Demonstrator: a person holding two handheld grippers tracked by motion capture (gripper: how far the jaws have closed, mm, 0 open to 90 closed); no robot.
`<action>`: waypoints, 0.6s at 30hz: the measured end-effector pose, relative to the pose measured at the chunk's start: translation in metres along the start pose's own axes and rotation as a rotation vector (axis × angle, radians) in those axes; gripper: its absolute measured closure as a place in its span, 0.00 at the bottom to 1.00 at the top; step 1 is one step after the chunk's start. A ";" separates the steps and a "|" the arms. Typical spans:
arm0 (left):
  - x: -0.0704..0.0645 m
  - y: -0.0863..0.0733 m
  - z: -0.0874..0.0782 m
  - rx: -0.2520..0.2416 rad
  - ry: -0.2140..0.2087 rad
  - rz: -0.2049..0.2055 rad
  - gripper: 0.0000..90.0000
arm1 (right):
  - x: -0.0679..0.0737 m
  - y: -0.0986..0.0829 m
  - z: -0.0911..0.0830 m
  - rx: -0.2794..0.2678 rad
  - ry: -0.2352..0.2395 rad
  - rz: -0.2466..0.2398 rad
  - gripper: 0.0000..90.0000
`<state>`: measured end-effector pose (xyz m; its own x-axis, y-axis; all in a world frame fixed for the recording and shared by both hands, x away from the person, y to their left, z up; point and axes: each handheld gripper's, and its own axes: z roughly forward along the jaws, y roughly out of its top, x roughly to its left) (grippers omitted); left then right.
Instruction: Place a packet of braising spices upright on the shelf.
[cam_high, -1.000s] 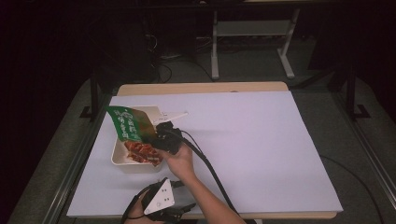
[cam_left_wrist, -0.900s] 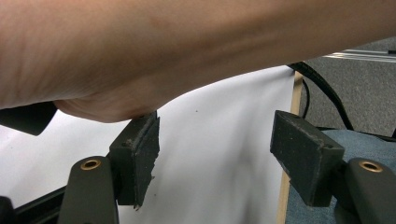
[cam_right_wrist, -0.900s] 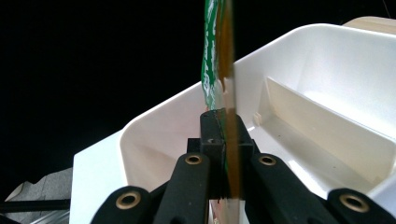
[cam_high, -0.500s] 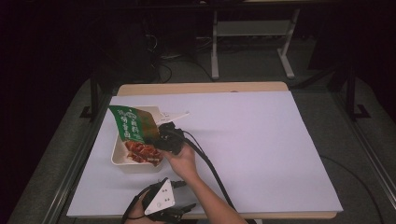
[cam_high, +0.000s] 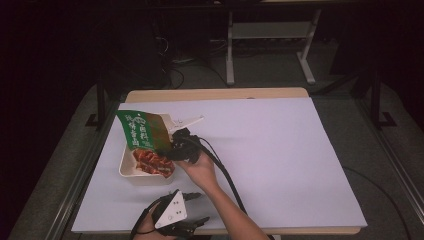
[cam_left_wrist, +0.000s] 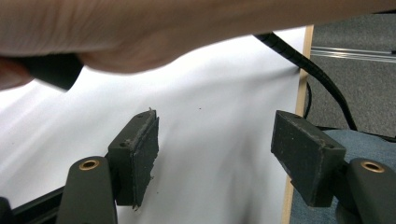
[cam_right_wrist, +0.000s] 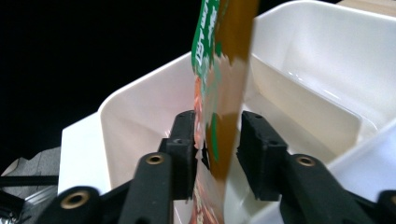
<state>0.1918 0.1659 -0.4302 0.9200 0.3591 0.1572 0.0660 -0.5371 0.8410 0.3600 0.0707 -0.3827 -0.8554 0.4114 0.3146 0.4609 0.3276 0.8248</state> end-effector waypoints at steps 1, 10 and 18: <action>0.000 0.000 0.000 0.000 0.000 0.000 0.35 | 0.000 0.000 0.000 0.000 0.000 0.000 0.72; 0.000 0.000 0.003 0.010 0.004 -0.007 0.35 | -0.003 -0.002 -0.021 -0.004 0.003 -0.022 0.61; 0.002 -0.001 0.004 0.012 0.009 -0.024 0.34 | -0.004 -0.004 -0.038 0.005 0.003 -0.037 0.56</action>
<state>0.1951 0.1639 -0.4325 0.9145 0.3788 0.1420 0.0925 -0.5375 0.8382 0.3527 0.0352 -0.3691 -0.8724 0.3964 0.2858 0.4305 0.3464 0.8335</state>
